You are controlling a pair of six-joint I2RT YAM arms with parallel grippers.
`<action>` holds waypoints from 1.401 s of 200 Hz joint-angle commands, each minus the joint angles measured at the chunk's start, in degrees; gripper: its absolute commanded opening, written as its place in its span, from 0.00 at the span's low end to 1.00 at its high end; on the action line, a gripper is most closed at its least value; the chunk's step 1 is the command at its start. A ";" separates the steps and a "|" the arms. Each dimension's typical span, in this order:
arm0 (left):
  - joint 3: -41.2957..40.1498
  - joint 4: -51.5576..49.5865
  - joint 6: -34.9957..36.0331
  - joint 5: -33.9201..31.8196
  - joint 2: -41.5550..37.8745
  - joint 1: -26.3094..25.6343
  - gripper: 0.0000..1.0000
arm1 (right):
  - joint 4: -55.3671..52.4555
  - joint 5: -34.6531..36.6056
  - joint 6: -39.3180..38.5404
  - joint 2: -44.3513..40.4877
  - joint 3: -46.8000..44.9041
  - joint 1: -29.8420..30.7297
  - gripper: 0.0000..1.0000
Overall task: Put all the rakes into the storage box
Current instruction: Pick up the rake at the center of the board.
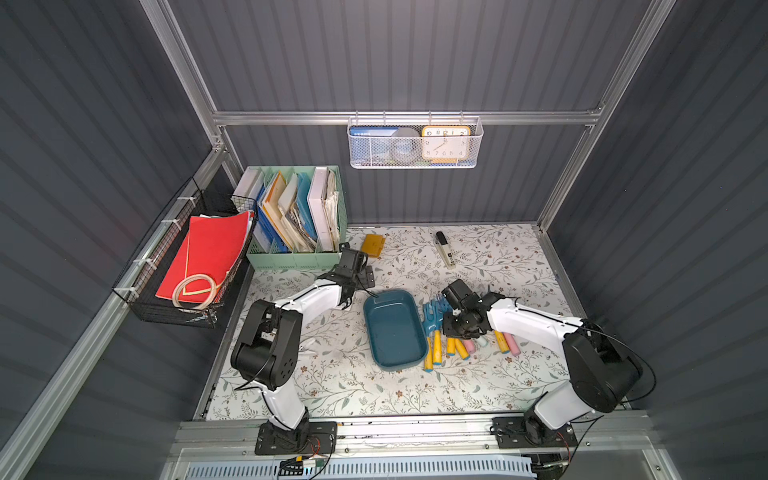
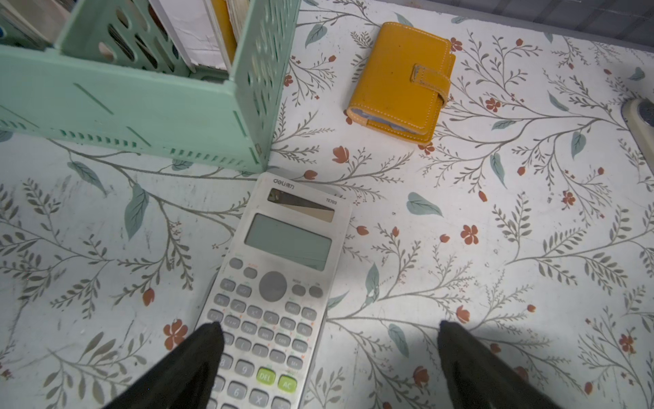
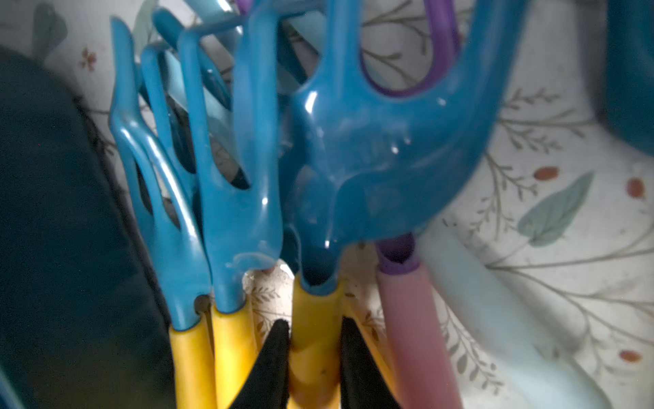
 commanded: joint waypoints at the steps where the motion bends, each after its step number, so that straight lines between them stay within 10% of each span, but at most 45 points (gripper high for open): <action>1: -1.32 -1.03 0.04 0.79 -2.83 0.08 1.00 | -0.75 0.68 0.25 0.91 0.55 0.38 0.09; 67: 0.17 1.65 4.85 18.74 -5.10 0.08 1.00 | -1.96 6.68 -6.64 -2.66 11.37 0.43 0.08; 166: 1.80 3.59 11.44 49.86 -7.37 0.87 1.00 | 2.46 -16.91 -12.89 5.46 20.50 0.90 0.07; 280: 1.48 3.49 10.13 50.21 -2.24 1.66 0.61 | 2.49 -25.37 -16.79 4.19 18.93 4.06 0.06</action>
